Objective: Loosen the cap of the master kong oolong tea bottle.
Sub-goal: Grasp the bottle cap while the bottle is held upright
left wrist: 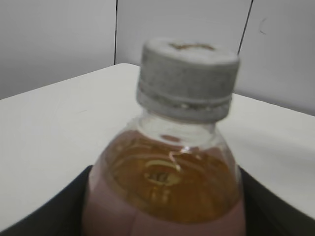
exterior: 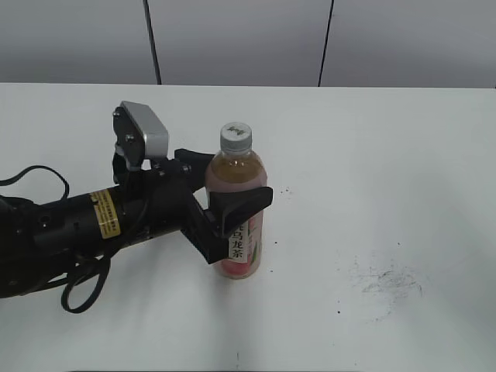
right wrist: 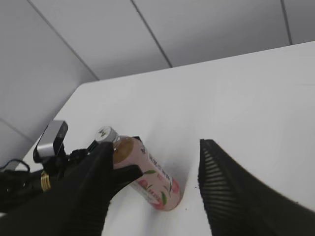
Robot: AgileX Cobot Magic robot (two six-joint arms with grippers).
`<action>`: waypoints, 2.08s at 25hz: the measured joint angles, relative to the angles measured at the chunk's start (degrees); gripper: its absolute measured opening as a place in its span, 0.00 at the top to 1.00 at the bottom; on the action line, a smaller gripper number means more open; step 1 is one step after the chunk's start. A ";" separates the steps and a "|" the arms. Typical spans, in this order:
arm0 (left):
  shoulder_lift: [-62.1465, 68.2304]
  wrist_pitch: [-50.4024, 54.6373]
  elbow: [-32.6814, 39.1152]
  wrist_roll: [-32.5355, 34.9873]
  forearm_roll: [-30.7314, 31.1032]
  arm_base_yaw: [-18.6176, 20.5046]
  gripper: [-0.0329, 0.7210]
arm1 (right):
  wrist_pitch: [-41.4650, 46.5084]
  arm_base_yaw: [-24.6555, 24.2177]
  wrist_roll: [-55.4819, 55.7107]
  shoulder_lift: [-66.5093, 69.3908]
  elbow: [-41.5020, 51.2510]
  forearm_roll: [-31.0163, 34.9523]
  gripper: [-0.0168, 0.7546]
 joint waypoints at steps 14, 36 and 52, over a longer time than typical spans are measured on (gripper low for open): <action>0.00 -0.11 0.00 0.00 0.07 0.00 0.36 | 23.47 3.52 -17.04 40.82 -32.27 -2.63 0.47; 0.05 -0.13 0.00 -0.06 0.07 0.00 0.36 | 33.63 42.33 23.35 65.61 -62.12 -48.17 0.47; 0.01 -0.23 0.00 -0.06 0.13 0.00 0.36 | 33.77 43.62 29.10 74.42 -62.95 -44.50 0.45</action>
